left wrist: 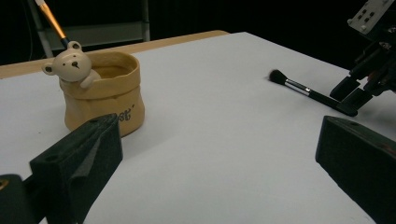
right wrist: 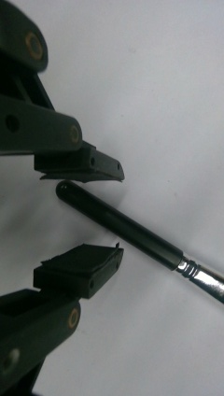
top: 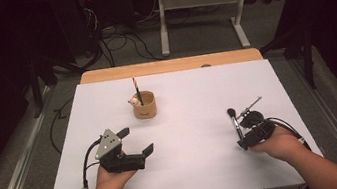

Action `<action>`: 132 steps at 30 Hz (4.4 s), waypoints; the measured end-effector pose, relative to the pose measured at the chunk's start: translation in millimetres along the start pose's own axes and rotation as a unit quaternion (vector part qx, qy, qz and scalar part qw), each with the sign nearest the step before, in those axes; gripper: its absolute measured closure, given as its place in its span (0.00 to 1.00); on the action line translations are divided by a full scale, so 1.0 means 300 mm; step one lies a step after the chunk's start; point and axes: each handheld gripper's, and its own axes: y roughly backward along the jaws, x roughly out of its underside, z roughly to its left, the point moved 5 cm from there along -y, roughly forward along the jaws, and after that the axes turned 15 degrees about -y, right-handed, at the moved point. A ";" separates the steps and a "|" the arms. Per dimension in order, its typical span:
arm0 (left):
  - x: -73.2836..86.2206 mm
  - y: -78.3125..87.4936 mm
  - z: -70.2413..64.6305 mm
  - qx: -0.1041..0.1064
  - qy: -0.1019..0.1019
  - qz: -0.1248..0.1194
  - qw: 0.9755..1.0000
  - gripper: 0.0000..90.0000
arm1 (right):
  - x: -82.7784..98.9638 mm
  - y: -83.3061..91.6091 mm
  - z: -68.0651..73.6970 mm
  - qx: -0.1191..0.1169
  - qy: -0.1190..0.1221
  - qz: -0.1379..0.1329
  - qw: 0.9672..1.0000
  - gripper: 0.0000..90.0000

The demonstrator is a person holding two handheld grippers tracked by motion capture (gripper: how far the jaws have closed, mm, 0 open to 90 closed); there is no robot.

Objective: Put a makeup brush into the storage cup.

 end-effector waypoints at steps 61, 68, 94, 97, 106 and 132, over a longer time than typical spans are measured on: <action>-0.002 0.007 0.006 -0.005 0.000 -0.004 1.000 0.02 | -0.027 -0.026 0.012 0.023 0.001 0.023 0.999 0.91; -0.002 0.008 0.008 -0.006 0.001 -0.004 1.000 0.02 | -0.031 -0.009 0.008 0.028 0.006 0.018 0.999 0.91; -0.001 0.009 0.012 -0.008 0.003 -0.006 1.000 0.02 | -0.044 0.042 -0.012 0.014 -0.014 -0.048 0.999 0.91; 0.000 0.008 0.012 -0.008 0.004 -0.005 1.000 0.02 | -0.038 0.039 -0.017 0.012 -0.017 -0.054 0.998 0.91; 0.003 0.005 0.015 -0.009 0.004 -0.002 1.000 0.02 | -0.033 0.037 -0.025 0.009 -0.024 -0.089 0.996 0.91; 0.019 0.000 0.033 -0.013 0.013 0.004 1.000 0.02 | -0.019 0.021 -0.030 -0.032 -0.053 -0.206 0.977 0.91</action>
